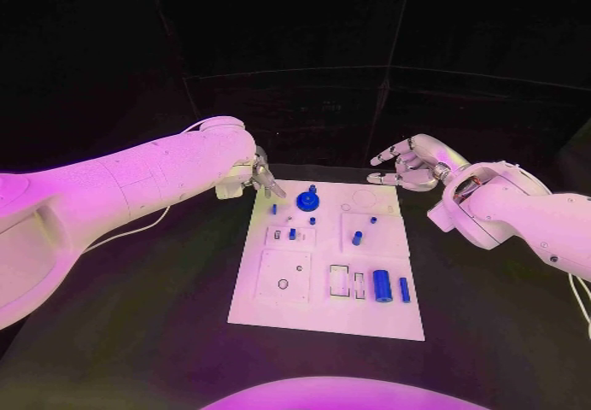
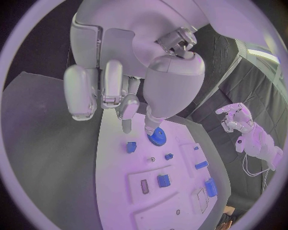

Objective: Assemble the parts on the task board

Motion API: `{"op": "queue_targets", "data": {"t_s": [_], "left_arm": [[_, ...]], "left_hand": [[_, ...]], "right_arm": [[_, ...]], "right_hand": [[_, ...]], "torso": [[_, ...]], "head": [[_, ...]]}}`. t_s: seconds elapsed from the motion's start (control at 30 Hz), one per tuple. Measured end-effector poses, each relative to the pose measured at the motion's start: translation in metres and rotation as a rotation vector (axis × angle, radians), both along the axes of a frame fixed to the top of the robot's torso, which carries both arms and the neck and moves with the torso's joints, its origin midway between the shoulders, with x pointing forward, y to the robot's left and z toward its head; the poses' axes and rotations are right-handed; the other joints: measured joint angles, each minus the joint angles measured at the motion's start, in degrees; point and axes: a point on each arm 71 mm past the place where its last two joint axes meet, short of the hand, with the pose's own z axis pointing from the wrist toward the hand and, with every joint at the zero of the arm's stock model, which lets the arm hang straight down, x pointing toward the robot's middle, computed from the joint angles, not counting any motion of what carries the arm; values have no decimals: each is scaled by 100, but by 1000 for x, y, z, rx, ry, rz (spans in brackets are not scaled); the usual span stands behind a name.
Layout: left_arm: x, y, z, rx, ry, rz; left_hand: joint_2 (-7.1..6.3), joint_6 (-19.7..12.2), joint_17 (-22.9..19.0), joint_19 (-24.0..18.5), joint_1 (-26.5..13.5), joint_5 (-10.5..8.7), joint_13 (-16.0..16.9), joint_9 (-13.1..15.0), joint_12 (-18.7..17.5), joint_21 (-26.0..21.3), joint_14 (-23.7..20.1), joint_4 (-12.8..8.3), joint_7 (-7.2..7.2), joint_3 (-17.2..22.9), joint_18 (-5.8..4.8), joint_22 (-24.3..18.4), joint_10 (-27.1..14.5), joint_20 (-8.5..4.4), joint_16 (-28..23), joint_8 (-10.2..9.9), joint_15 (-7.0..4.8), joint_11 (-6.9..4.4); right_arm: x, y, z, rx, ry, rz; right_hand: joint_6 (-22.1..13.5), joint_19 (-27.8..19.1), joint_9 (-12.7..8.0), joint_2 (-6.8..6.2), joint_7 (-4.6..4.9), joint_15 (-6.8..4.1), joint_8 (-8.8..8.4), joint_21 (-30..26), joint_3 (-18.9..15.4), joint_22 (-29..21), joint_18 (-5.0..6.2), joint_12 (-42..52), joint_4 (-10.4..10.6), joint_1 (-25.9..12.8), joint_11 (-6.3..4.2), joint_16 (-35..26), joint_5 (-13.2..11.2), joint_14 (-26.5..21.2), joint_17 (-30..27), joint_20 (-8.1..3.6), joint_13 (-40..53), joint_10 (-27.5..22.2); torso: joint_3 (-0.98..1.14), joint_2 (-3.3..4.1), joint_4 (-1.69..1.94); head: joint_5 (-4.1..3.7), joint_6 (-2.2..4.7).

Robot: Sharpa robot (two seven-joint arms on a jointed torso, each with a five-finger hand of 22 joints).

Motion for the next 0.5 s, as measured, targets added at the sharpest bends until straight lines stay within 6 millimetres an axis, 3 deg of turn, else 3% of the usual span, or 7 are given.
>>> {"op": "queue_targets", "data": {"t_s": [0.5], "left_arm": [[2, 0, -16, 33, 49, 1]], "left_hand": [[3, 71, 0, 0, -54, 0, 22, -54, 21, 22, 0, 80, -26, -171, 0, 50, 2, 0, 0, -45, -1, 2]], "right_arm": [[0, 1, 0, 0, 1, 3]], "right_hand": [[0, 0, 0, 0, 0, 0, -1, 0, 0, -6, 0, 0, 0, 0, 0, 0, 25, 0, 0, 0, 0, 0]], "torso": [[8, -6, -2]], "head": [[8, -19]]}}
